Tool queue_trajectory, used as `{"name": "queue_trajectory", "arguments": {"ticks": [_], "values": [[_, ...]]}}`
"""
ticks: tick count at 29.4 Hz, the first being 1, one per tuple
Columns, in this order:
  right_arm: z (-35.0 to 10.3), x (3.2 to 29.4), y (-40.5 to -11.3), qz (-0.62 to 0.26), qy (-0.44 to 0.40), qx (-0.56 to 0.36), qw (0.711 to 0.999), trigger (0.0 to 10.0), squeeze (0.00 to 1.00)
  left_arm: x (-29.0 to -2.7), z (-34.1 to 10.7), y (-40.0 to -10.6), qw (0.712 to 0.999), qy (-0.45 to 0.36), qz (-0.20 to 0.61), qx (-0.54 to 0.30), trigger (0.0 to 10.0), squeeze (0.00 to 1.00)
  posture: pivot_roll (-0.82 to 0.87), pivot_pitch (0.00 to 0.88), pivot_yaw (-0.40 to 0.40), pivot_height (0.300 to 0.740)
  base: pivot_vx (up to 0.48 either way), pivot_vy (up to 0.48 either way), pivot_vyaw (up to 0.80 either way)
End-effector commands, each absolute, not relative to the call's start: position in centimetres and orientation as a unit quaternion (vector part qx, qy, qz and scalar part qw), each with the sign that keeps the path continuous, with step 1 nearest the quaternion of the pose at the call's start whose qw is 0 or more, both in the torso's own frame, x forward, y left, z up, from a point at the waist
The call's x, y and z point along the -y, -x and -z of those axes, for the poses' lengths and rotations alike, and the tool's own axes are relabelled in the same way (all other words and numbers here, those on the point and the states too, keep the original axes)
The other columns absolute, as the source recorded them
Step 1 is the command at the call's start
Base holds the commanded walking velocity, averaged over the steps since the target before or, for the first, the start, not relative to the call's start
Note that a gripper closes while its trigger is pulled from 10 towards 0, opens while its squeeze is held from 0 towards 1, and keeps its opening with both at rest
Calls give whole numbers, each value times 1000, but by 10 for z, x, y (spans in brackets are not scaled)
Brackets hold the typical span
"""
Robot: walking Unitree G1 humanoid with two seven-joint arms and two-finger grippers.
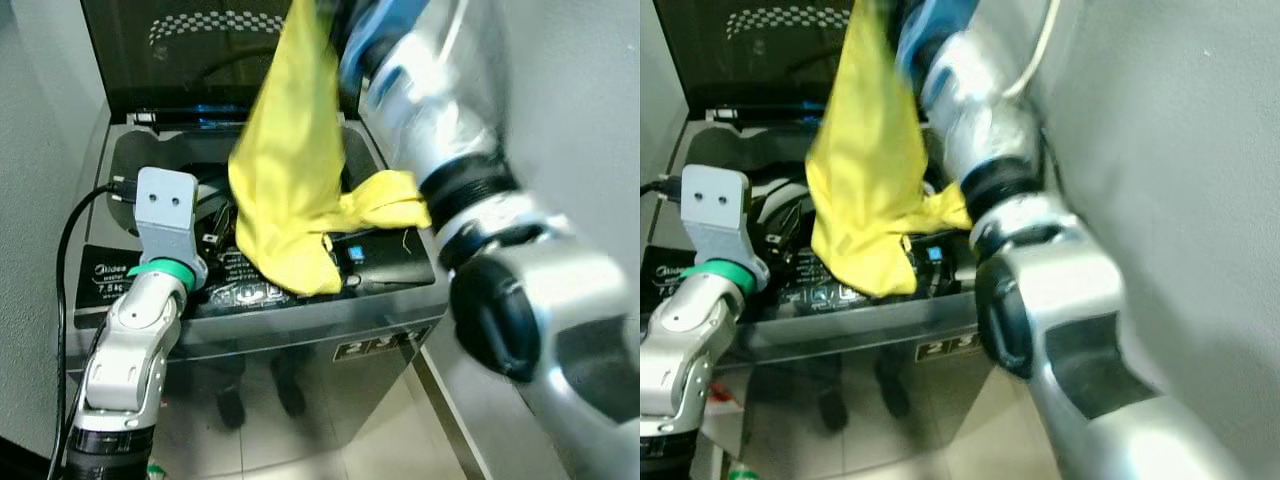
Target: Clothes washing
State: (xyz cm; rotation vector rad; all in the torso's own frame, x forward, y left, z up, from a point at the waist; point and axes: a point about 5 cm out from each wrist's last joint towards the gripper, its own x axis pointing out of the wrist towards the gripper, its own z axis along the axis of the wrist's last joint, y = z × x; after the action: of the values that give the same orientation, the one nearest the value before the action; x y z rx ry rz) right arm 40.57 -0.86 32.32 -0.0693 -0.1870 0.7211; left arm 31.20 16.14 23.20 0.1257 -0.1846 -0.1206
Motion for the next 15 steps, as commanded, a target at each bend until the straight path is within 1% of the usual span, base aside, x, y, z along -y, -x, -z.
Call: {"name": "queue_trajectory", "arguments": {"ticks": [1, 4, 5, 6, 7, 8, 9, 10, 11, 12, 13, 14, 15], "values": [[-313, 8, -406, -361, 117, 61, 923, 10000, 0, -158, -229, -313, 992, -66, 71, 78, 10000, 0, 191, 52, -12, 740, 0, 0, 0], [-302, 9, -407, -360, 130, 35, 923, 10000, 0, -157, -229, -313, 992, -67, 73, 77, 10000, 0, 190, 49, -3, 740, 0, 0, 0], [-297, 12, -408, -352, 126, 20, 927, 10000, 369, -157, -229, -313, 992, -68, 77, 77, 10000, 0, 190, 49, -3, 740, 0, 0, 0], [-294, 15, -409, -343, 119, 13, 932, 10000, 659, -156, -229, -313, 992, -69, 79, 76, 10000, 0, 191, 46, 2, 740, 0, 0, 0], [-294, 15, -409, -343, 119, 13, 932, 10000, 659, -156, -229, -313, 992, -69, 79, 76, 10000, 0, 191, 46, 2, 740, 0, 0, 0], [-297, 19, -411, -330, 106, 15, 938, 10000, 1000, -156, -229, -314, 991, -70, 80, 76, 10000, 0, 191, 46, 2, 740, 0, 0, 0], [-303, 22, -412, -318, 100, 26, 943, 10000, 1000, -156, -230, -314, 991, -70, 81, 77, 10000, 0, 193, 44, 7, 740, 0, 0, 0], [-308, 24, -413, -307, 97, 36, 946, 10000, 933, -156, -230, -314, 991, -71, 82, 77, 10000, 0, 193, 44, 7, 740, 0, 0, 0], [-314, 27, -414, -298, 90, 45, 949, 10000, 933, -156, -230, -314, 991, -71, 82, 77, 10000, 0, 193, 44, 7, 740, 0, 0, 0], [-319, 30, -414, -297, 81, 50, 950, 10000, 0, -156, -231, -314, 991, -72, 83, 77, 10000, 0, 194, 42, 8, 740, 0, 0, 0], [-319, 30, -414, -297, 81, 50, 950, 10000, 0, -156, -231, -314, 991, -72, 83, 77, 10000, 0, 194, 42, 8, 740, 0, 0, 0], [-328, 35, -415, -305, 54, 47, 950, 10000, 0, -156, -231, -315, 991, -73, 84, 78, 10000, 0, 194, 43, 9, 740, 0, 0, 0], [-328, 35, -415, -305, 54, 47, 950, 10000, 0, -156, -231, -315, 991, -73, 84, 78, 10000, 0, 194, 43, 9, 740, 0, 0, 0]]}}
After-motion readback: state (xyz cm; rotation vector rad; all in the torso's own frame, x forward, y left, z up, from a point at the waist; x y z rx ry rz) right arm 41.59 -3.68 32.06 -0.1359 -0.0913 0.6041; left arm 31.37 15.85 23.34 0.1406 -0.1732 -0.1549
